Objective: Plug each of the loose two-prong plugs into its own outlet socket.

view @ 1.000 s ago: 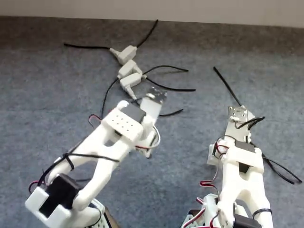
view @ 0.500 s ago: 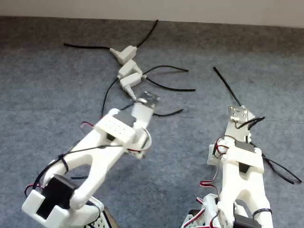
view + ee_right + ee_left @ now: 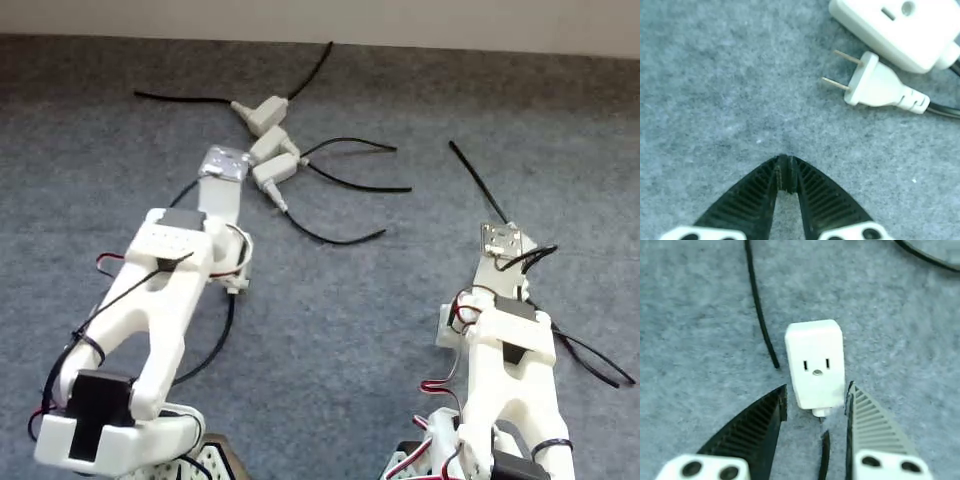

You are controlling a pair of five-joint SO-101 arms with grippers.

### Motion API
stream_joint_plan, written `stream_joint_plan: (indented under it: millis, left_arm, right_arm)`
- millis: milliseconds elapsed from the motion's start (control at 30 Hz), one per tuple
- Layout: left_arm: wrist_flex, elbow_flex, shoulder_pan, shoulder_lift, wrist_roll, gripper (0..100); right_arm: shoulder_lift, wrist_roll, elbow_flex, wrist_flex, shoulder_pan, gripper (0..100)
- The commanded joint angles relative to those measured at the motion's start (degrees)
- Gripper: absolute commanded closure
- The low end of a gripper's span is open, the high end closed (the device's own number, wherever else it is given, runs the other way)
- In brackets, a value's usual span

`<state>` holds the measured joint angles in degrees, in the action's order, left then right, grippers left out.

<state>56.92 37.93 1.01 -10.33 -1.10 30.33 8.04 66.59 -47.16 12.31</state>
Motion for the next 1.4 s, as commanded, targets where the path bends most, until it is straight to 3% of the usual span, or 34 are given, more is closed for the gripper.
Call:
stream_joint_plan:
  millis: [0, 167, 433, 600, 833, 967, 1367]
  left_arm:
    - [-0.7, -2.33, -2.42, -2.07, -0.44, 80]
    - [-1.05, -1.36, -0.31, -0.84, -0.26, 80]
    - [-8.53, -1.8, 0.22, 8.13, -0.18, 80]
    - [-1.32, -7.52, 0.75, 12.09, -0.18, 80]
    - [4.04, -8.57, 11.65, 12.35, 0.09, 80]
    - [4.92, -8.57, 16.31, 8.75, 5.45, 86]
    - [9.32, -6.02, 18.33, 1.89, 5.98, 90]
  right_arm:
    - [1.54, 0.0, -0.31, 0.66, 0.4, 99.2]
    - [1.54, 0.0, -0.31, 0.66, 0.4, 99.2]
    - [1.54, 0.0, -0.31, 0.66, 0.4, 99.2]
    - [1.71, 0.0, -0.31, 0.66, 0.4, 99.2]
    - [1.8, 0.0, -0.31, 0.66, 0.57, 99.2]
    - [1.89, 0.0, -0.31, 0.66, 0.57, 99.2]
    - [1.71, 0.0, -0.31, 0.66, 0.57, 99.2]
